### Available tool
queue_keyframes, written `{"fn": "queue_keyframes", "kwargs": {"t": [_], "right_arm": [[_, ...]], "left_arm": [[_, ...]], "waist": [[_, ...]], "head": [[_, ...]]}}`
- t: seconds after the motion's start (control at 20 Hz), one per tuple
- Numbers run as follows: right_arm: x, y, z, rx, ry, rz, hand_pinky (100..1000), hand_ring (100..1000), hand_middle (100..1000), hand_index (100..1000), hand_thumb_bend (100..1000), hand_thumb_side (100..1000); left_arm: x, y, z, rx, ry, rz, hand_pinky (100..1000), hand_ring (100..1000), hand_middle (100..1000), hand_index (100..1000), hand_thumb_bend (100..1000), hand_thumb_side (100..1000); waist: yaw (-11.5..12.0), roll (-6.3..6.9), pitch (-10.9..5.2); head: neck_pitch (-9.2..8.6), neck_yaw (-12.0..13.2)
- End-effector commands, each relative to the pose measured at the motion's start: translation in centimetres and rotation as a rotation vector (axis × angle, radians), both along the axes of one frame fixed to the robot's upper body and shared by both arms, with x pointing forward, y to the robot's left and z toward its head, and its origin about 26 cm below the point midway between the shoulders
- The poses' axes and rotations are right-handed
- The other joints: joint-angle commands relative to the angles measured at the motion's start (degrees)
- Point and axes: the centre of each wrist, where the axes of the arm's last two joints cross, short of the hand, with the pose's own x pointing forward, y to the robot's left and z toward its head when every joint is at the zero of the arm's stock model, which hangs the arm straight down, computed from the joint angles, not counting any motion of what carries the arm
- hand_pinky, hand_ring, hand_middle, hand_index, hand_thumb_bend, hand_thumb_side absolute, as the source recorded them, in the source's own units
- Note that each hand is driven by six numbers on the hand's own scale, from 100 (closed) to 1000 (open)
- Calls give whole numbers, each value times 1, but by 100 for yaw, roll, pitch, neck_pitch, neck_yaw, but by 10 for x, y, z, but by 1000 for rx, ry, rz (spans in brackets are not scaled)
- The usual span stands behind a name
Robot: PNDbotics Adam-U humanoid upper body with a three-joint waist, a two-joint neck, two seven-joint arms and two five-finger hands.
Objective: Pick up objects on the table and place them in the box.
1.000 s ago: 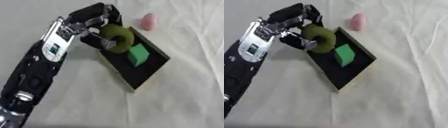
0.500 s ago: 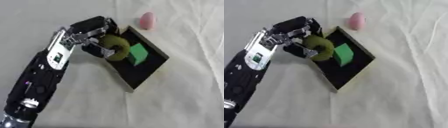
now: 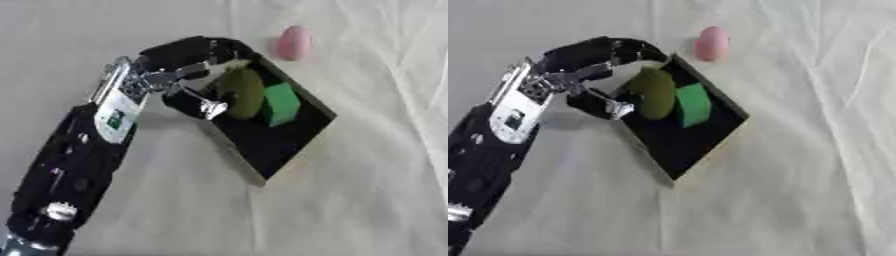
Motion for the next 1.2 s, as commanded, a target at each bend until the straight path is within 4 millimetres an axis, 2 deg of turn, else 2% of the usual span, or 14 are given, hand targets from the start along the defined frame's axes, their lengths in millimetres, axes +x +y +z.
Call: {"fn": "queue_keyframes", "kwargs": {"t": [0.05, 0.4, 0.6, 0.65, 0.7, 0.9, 0.95, 1.0, 1.2], "right_arm": [[-5, 0, 8, -11, -26, 2, 946, 754, 596, 768, 100, 568], [-5, 0, 8, -9, -28, 2, 946, 754, 597, 769, 100, 567], [-5, 2, 10, -13, -39, 6, 944, 756, 600, 770, 100, 563], [-5, 2, 12, -20, -45, 8, 943, 759, 602, 772, 100, 559], [-5, 3, 14, -33, -54, 9, 942, 761, 605, 773, 100, 556], [-5, 9, 28, -143, -107, 12, 932, 777, 632, 790, 100, 533], [-3, 10, 31, -176, -118, 8, 929, 783, 642, 795, 100, 528], [-2, 10, 35, -220, -133, 1, 926, 785, 645, 797, 100, 526], [5, 8, 50, -351, -201, -30, 915, 803, 670, 809, 100, 524]], "left_arm": [[-2, 3, 12, 135, -105, -87, 974, 963, 905, 1000, 100, 195], [-5, 3, 13, 86, -118, -77, 961, 950, 883, 985, 100, 238], [-10, 9, 20, 2, -97, -89, 932, 927, 849, 961, 100, 296], [-11, 13, 24, -42, -89, -93, 911, 909, 828, 948, 100, 427], [-13, 21, 28, -93, -80, -95, 904, 903, 822, 942, 100, 355], [-18, 76, 49, -316, 3, -35, 848, 859, 790, 908, 100, 560], [-21, 90, 55, -366, 20, -22, 835, 851, 784, 907, 100, 848], [-24, 106, 61, -422, 32, -7, 831, 848, 782, 906, 100, 652], [-38, 165, 80, -628, 52, 4, 835, 857, 798, 906, 100, 672]], "waist": [[-16, -7, -147], [-13, -14, -160], [-15, -29, -185], [-12, -33, -192], [-7, -36, -199], [42, -44, -230], [54, -46, -235], [75, -51, -243], [117, -95, -270]], "head": [[-62, -10], [-82, 5], [-105, 4], [-111, -5], [-115, -17], [-105, -137], [-102, -173], [-101, -222], [-116, -315]]}}
